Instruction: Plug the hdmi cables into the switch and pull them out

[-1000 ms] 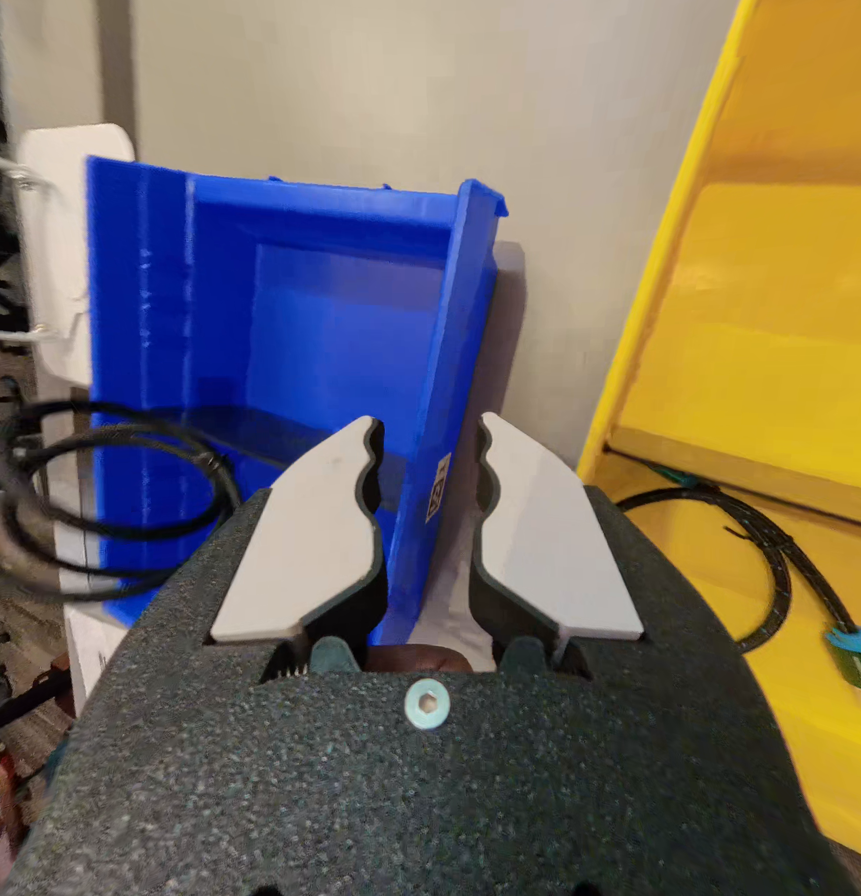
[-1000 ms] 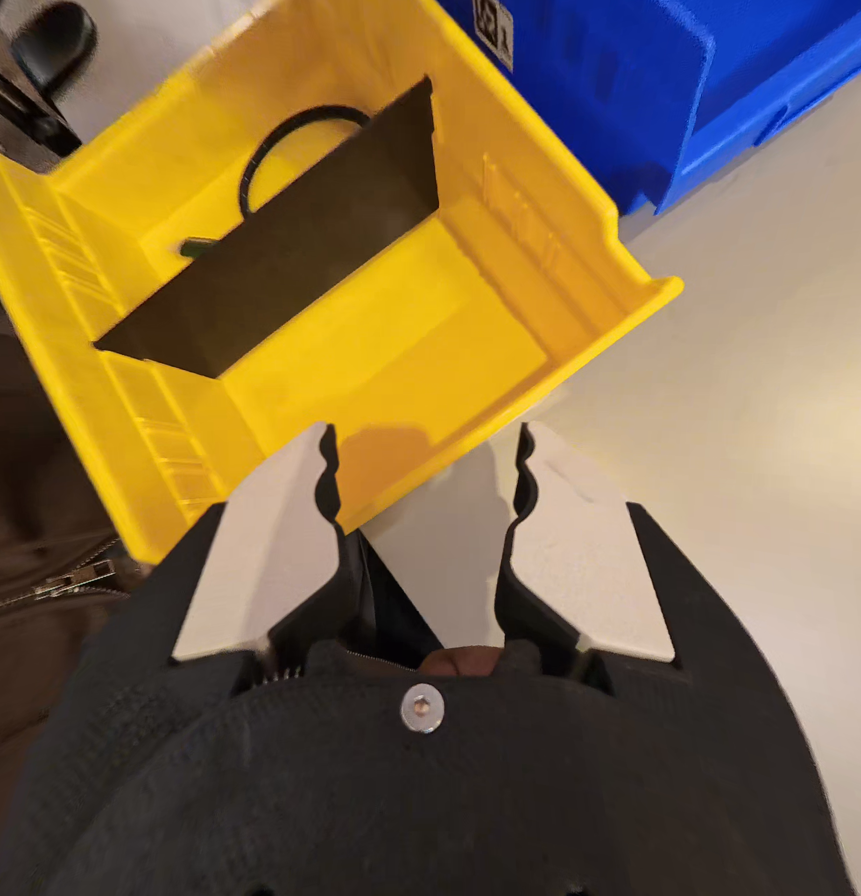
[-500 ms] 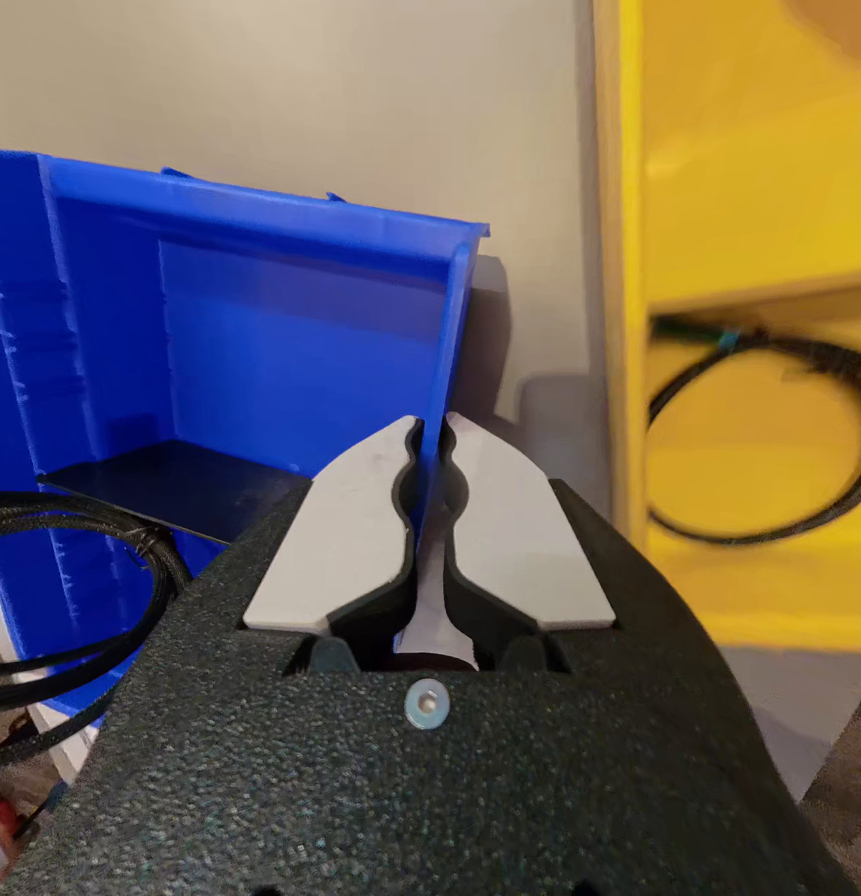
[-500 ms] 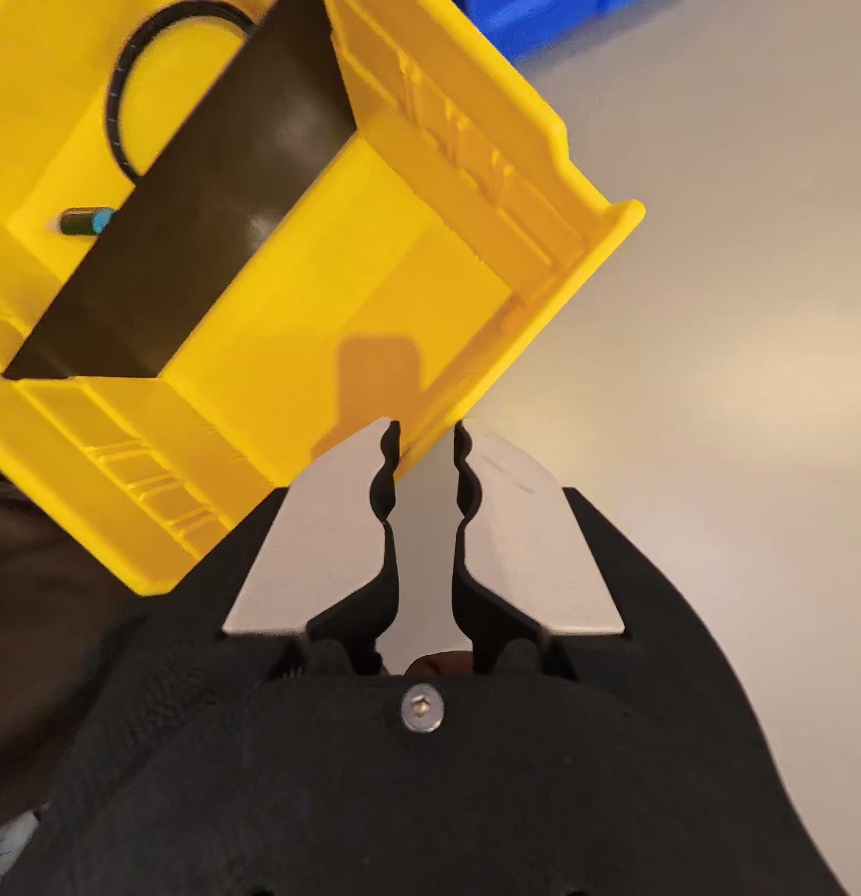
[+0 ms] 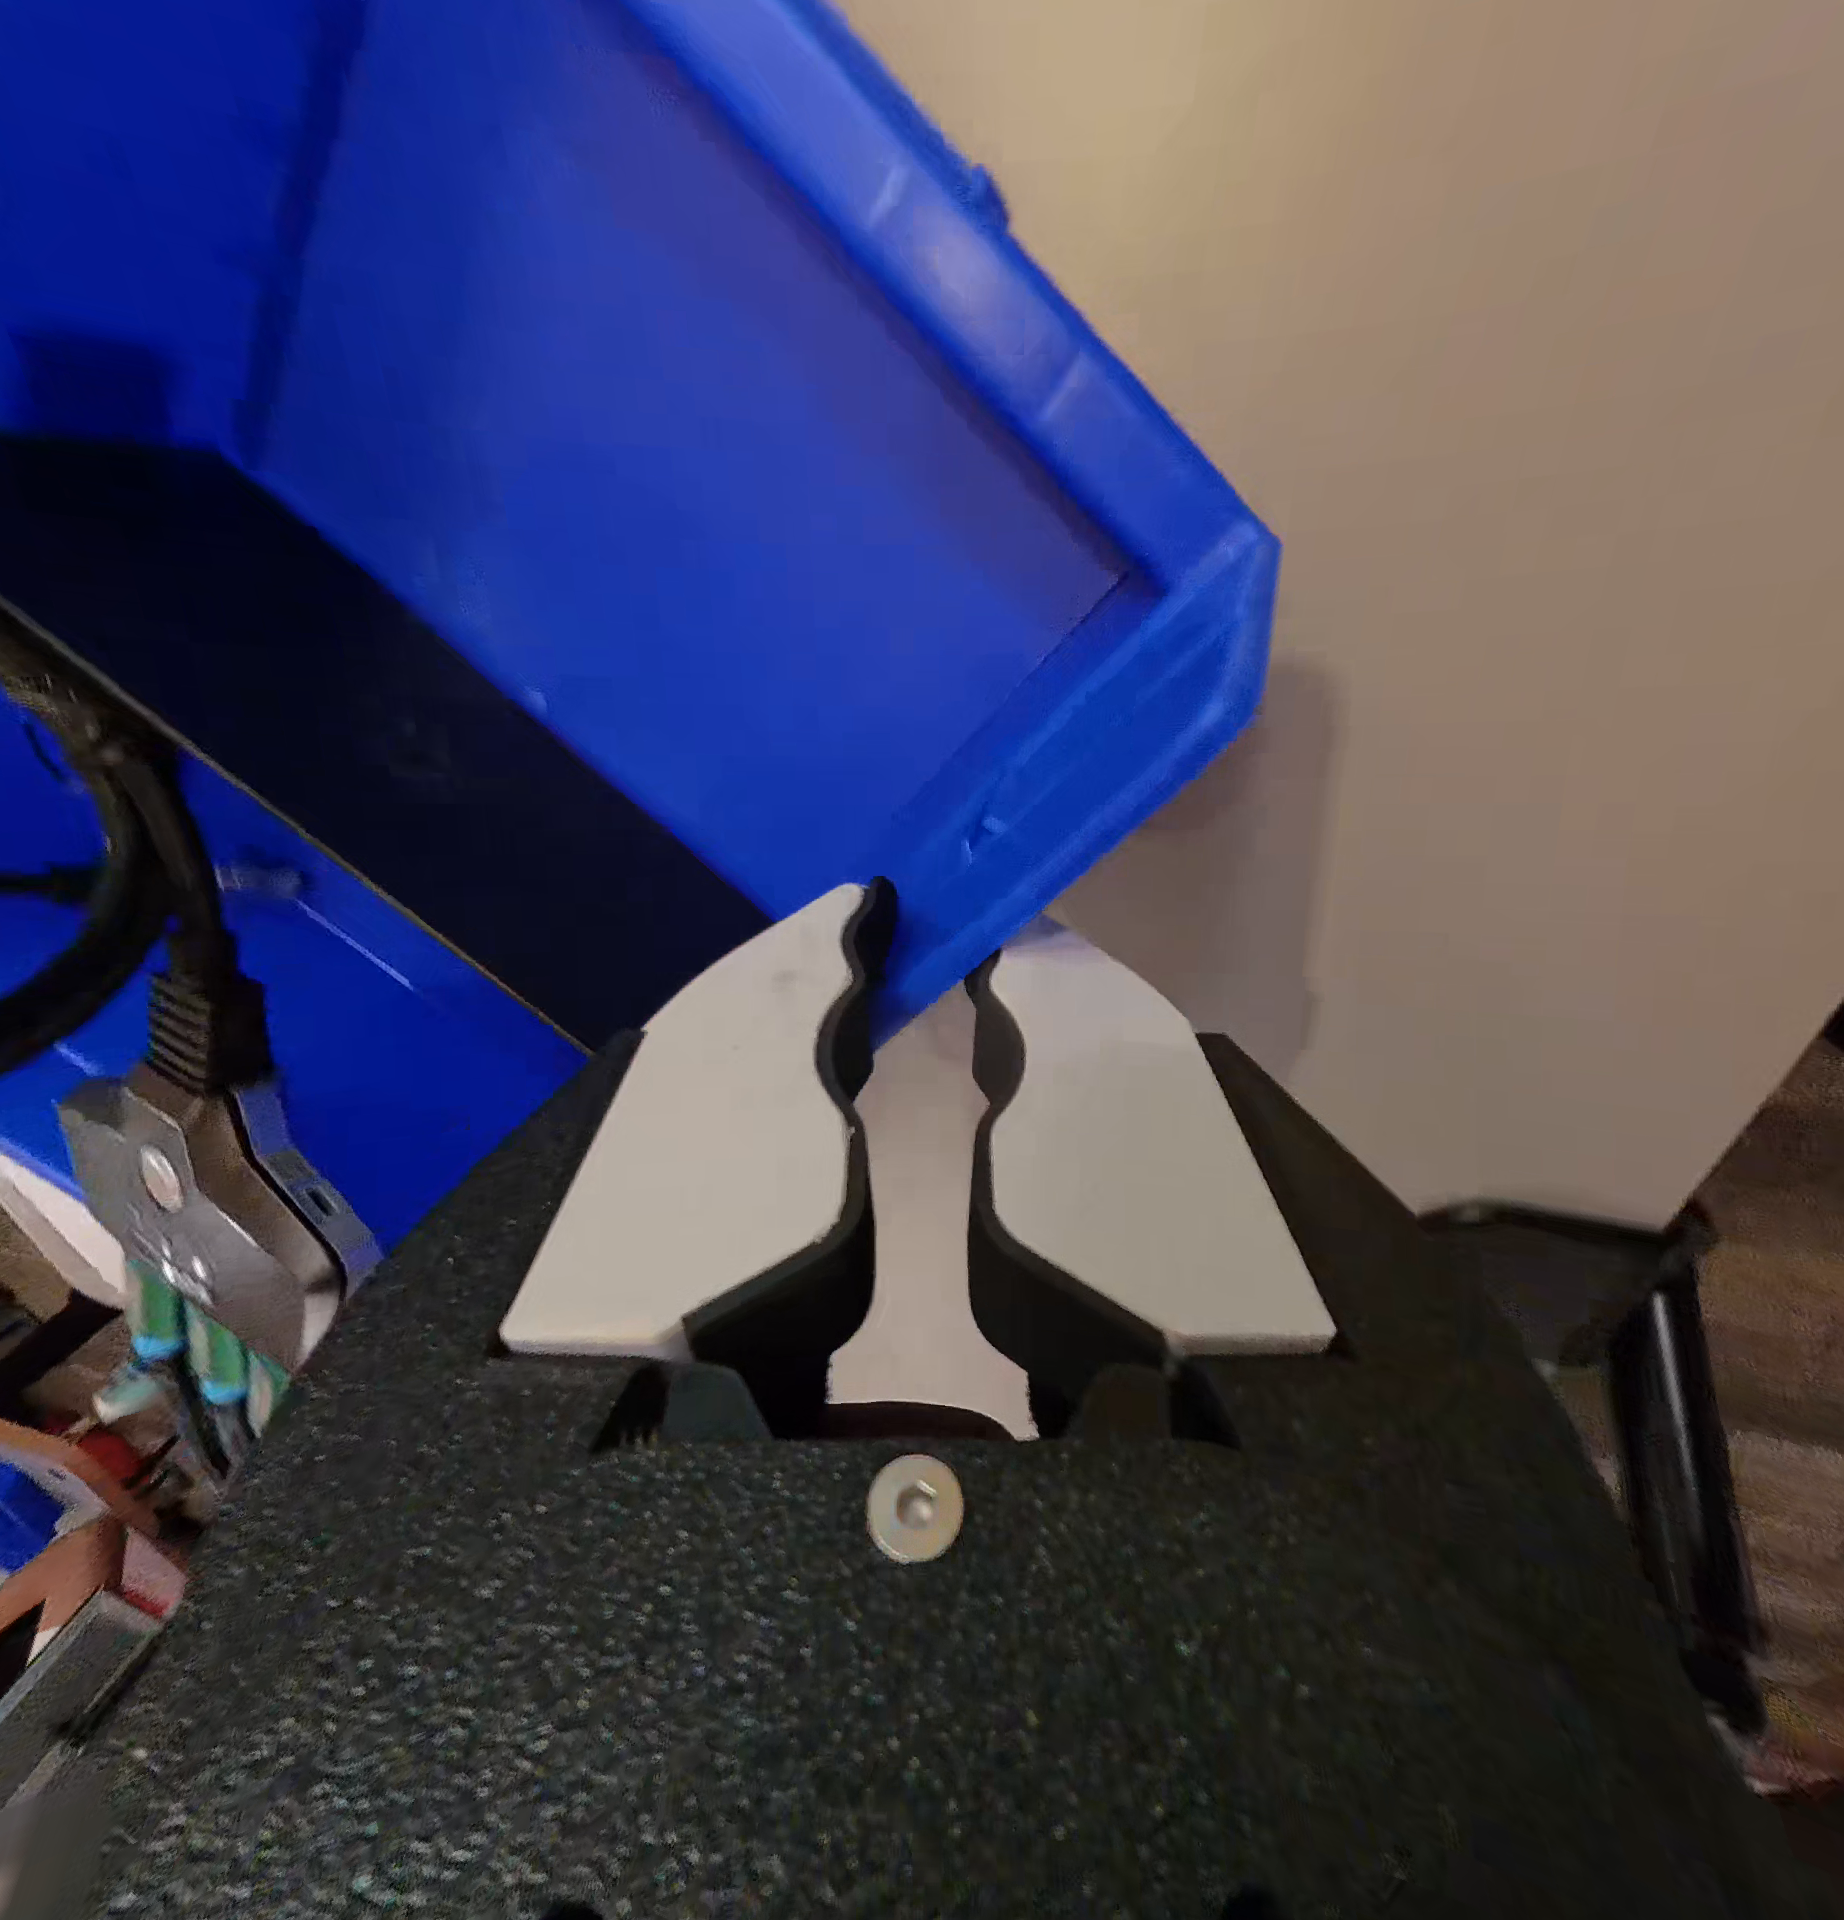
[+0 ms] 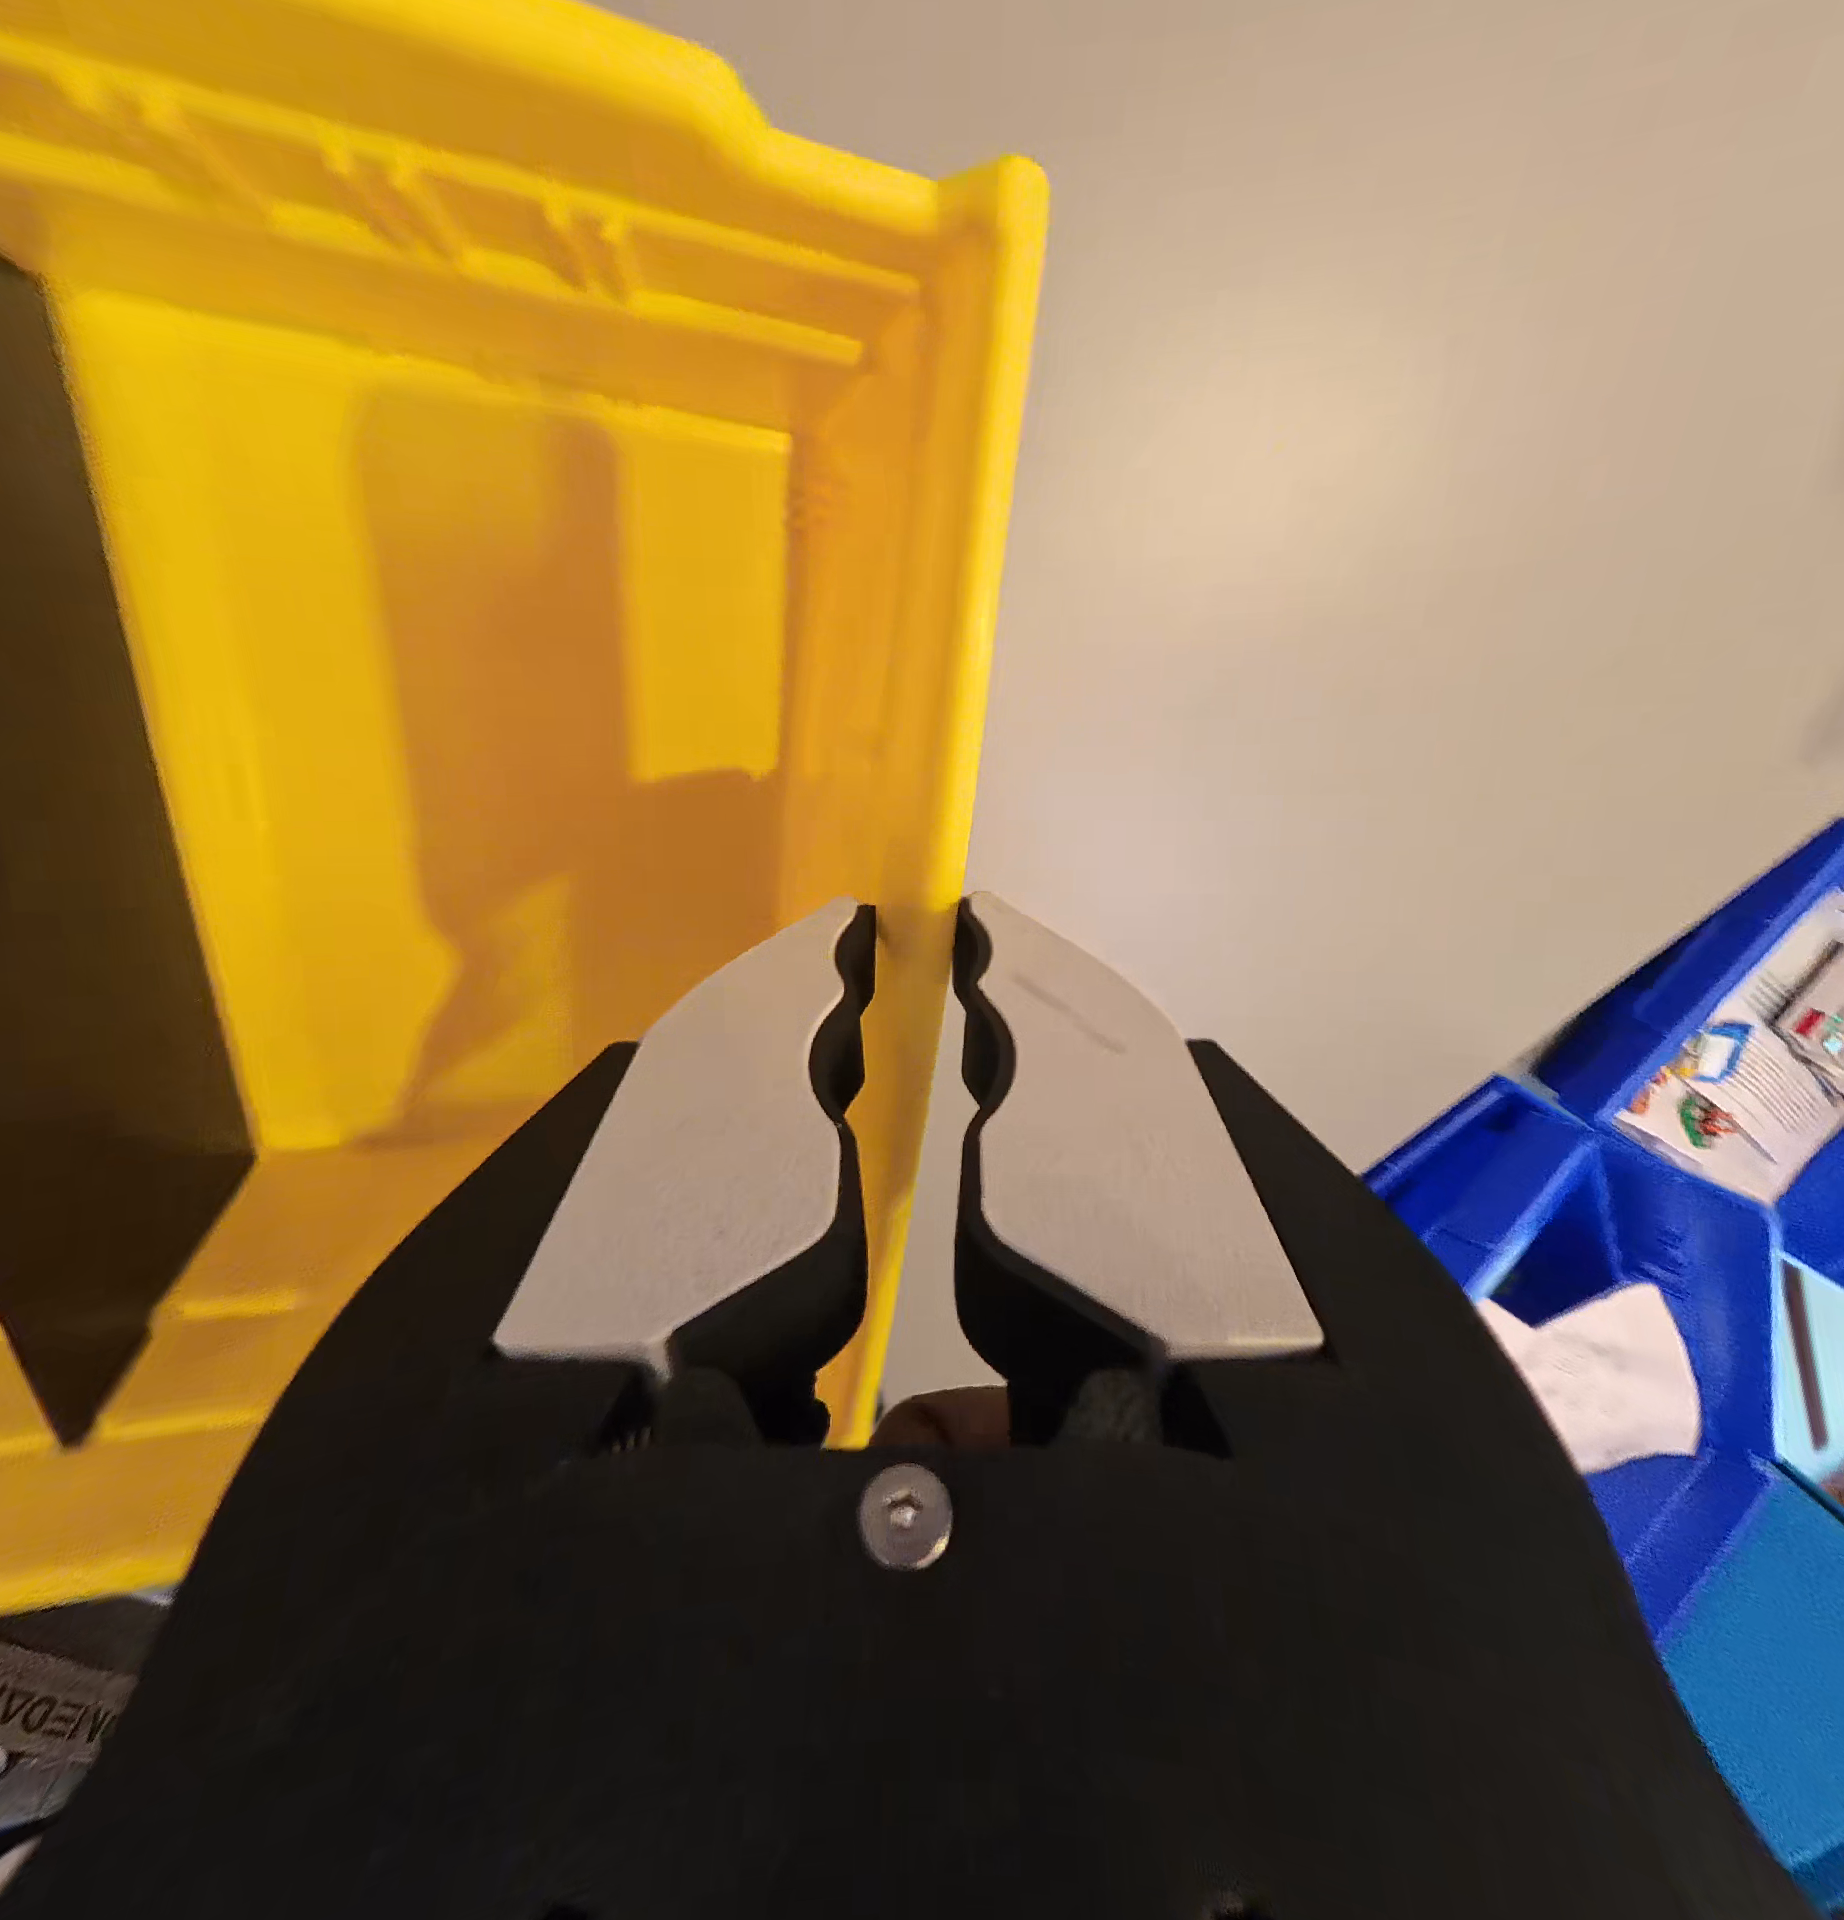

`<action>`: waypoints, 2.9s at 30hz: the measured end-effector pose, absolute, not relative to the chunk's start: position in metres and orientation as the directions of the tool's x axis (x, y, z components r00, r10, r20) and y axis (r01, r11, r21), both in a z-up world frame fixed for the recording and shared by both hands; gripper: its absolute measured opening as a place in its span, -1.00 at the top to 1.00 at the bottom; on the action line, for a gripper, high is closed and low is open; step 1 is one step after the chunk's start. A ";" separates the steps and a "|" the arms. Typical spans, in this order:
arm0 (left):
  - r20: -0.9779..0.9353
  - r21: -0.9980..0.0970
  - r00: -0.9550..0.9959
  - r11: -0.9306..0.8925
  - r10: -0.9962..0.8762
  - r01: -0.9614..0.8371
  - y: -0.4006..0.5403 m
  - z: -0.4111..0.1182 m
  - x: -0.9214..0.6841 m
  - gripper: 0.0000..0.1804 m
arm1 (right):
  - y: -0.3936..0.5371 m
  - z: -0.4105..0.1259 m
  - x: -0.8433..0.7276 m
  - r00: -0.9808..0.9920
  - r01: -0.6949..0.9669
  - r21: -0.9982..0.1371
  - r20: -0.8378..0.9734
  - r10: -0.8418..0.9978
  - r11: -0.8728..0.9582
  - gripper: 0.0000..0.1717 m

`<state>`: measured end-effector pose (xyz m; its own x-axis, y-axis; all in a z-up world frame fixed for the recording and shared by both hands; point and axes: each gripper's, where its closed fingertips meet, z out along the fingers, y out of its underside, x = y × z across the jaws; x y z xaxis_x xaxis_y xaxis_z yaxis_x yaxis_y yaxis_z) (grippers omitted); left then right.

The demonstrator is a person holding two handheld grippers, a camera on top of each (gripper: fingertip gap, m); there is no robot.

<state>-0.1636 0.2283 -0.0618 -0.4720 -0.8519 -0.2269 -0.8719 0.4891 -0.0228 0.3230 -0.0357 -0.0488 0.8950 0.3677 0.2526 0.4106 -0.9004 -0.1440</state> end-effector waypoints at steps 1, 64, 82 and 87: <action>-0.230 -0.003 -0.481 0.495 -0.846 -0.869 0.232 -0.061 -0.178 0.82 | -0.032 -0.049 0.334 0.894 0.403 -0.140 0.269 0.357 -0.904 0.84; -0.220 0.211 -0.278 0.233 -0.935 -0.949 0.255 -0.111 -0.352 0.70 | -0.149 -0.102 0.328 0.758 0.585 0.074 0.307 0.576 -0.808 0.69; -0.230 0.147 -0.110 0.078 -0.967 -0.986 0.272 -0.112 -0.377 0.67 | -0.125 -0.102 0.379 0.828 0.491 -0.012 0.317 0.462 -0.871 0.70; -0.225 0.140 -0.099 0.068 -0.969 -0.988 0.280 -0.112 -0.385 0.67 | -0.134 -0.101 0.392 0.801 0.526 0.018 0.325 0.502 -0.850 0.69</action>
